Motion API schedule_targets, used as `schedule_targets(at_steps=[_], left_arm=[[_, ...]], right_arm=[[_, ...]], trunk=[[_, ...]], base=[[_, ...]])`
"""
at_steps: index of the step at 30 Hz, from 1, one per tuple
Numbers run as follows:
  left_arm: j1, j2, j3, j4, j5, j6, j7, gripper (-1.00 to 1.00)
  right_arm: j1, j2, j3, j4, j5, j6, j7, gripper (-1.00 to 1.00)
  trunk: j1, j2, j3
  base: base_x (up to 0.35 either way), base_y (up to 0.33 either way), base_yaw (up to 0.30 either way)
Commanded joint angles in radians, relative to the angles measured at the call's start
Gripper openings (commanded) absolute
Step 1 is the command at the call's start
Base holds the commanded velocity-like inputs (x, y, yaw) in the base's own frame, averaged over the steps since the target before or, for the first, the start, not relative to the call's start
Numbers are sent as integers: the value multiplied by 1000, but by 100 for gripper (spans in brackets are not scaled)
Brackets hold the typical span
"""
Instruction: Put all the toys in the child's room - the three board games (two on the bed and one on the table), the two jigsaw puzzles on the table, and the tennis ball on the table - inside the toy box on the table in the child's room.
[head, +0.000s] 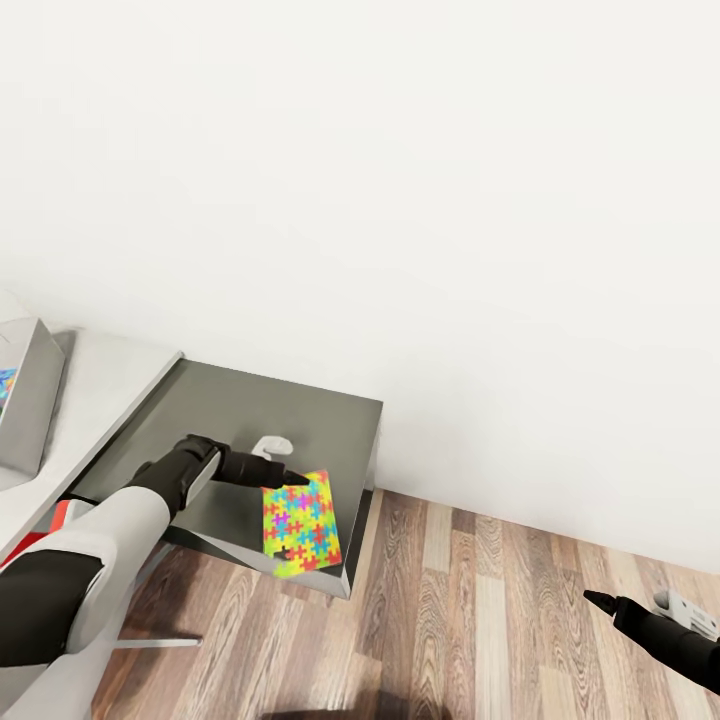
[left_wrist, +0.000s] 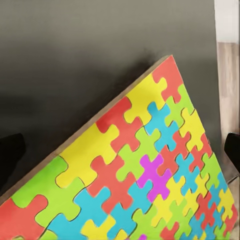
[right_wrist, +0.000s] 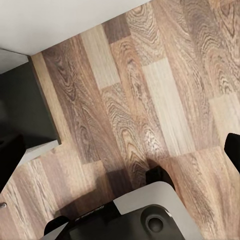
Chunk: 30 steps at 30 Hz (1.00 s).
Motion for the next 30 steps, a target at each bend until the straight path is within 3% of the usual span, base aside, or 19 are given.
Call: schedule_targets(at_steps=[1,12,30], left_arm=[[0,1,-5,-1,1,7,-8,100],[1,0,-12,-2,3,6,-24,100],[1,4,-15,-2,1,6,-106,100]], right_arm=[[-1,0,-2,-1,6,6,7,100],[-1,0,-2,-1,5,5,7,100],[-1,-3,-2,-1,5,7,7,100]], trunk=[[1,-2,-2],[1,-2,-2],[1,-2,-2]], base=[[0,0,0],[0,0,0],[0,0,0]])
